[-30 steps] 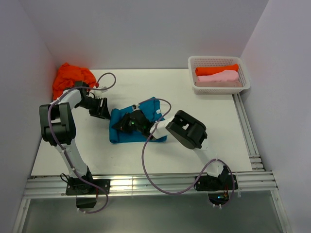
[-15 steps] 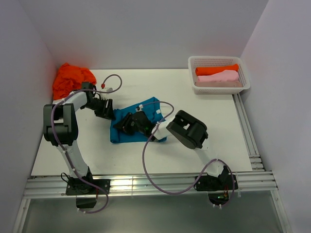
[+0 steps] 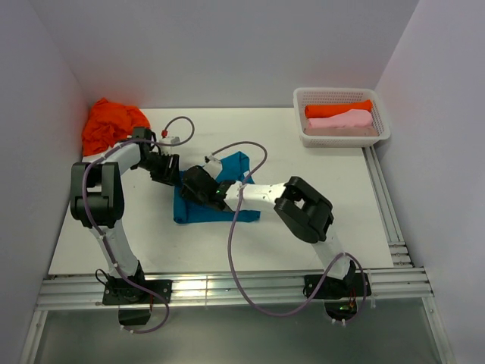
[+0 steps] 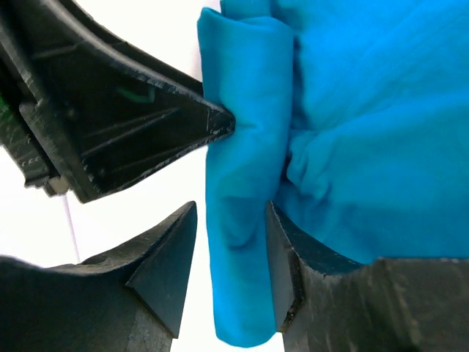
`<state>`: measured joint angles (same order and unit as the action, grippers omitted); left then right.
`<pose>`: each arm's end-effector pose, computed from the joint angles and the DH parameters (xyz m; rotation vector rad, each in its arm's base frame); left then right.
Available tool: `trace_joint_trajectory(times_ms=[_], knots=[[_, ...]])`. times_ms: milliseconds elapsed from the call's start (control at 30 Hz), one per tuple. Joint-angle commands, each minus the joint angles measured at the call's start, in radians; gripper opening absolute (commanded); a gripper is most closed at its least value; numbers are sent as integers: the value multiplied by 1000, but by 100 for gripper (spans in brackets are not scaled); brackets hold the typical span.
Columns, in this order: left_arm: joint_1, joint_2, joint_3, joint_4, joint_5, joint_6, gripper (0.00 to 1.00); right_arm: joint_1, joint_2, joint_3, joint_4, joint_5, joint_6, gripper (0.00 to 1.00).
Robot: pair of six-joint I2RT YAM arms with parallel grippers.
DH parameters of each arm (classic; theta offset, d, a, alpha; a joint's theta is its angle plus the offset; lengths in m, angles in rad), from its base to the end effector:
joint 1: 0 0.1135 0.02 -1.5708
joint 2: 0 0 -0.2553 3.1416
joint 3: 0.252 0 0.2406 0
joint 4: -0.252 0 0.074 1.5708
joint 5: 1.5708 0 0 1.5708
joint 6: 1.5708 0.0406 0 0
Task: Roll the t-shirts
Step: Roll the tshirt
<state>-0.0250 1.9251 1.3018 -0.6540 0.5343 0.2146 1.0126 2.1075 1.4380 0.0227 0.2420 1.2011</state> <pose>0.3637 -0.0298 0.1614 0.4341 2.6857 -0.7026 0.2524 0.3859 0.1670 0.3652 2.3412 0.9245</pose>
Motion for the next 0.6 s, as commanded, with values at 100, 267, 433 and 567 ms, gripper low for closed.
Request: trace_joint_trajectory(times_ms=[100, 267, 433, 567], knots=[[-24, 0, 22, 36, -68, -15, 55, 60, -52, 165, -268, 235, -98, 47], [-35, 11, 33, 36, -76, -21, 55, 92, -17, 222, -245, 234, -179, 37], [-42, 17, 43, 30, -79, -23, 55, 93, 55, 286, -242, 183, -215, 31], [-46, 18, 47, 28, -77, -23, 56, 93, 107, 326, -280, 181, -216, 31]])
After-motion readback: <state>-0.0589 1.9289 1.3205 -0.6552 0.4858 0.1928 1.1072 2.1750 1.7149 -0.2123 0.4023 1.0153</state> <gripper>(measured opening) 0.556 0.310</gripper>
